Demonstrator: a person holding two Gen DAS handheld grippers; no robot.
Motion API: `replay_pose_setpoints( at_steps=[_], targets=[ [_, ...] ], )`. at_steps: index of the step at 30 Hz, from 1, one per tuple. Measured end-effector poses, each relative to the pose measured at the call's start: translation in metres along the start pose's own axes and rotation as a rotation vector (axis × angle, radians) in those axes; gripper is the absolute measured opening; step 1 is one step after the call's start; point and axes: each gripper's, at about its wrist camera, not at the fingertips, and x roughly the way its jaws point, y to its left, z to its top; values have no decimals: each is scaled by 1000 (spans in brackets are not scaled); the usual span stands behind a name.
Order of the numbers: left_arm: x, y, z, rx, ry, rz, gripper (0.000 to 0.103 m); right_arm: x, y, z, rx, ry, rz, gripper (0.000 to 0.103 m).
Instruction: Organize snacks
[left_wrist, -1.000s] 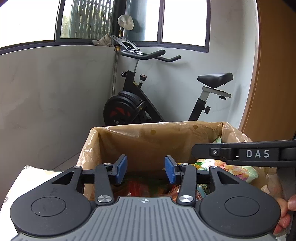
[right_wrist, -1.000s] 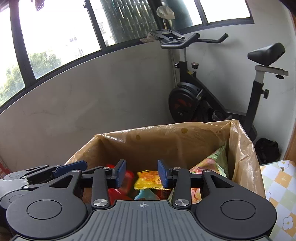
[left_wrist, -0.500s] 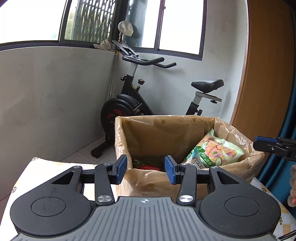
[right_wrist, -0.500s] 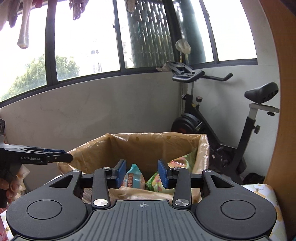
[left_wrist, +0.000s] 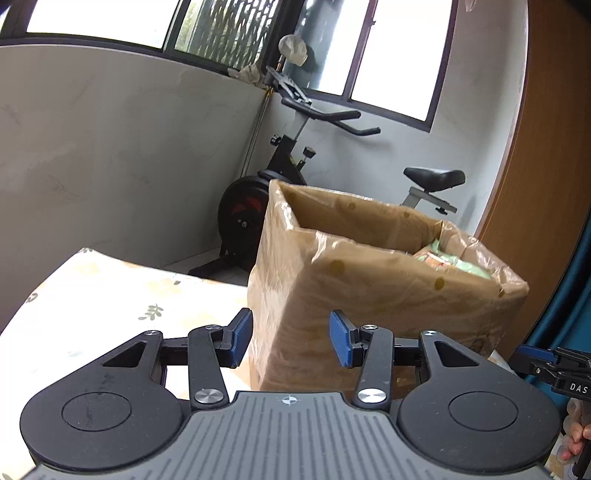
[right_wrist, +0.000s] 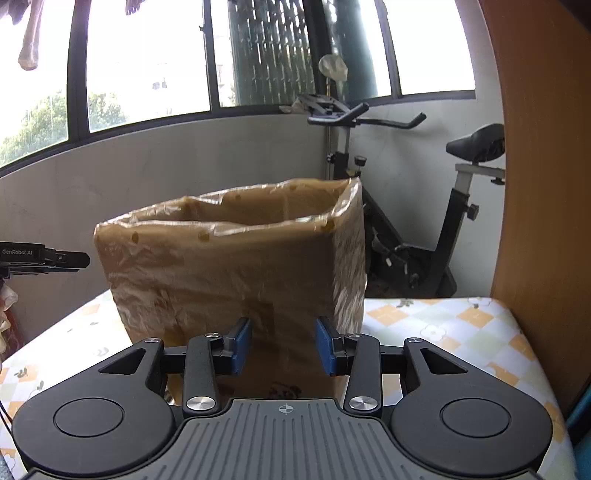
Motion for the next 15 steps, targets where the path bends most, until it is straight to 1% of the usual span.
replay_pose_setpoints(
  at_steps=[4, 7, 9, 13, 15],
  targets=[
    [10, 4, -17, -9, 57, 6, 49, 25, 8, -28, -5, 84, 18, 36],
    [17, 3, -26, -3, 90, 12, 49, 53, 13, -50, 21, 169, 6, 36],
    [20, 2, -31, -6, 107, 14, 49, 69, 17, -61, 34, 208, -8, 36],
    [24, 2, -36, -10, 129, 12, 49, 93, 20, -66, 48, 255, -24, 36],
    [21, 2, -44, -15, 139, 14, 49, 102, 20, -68, 45, 277, -25, 37]
  ],
)
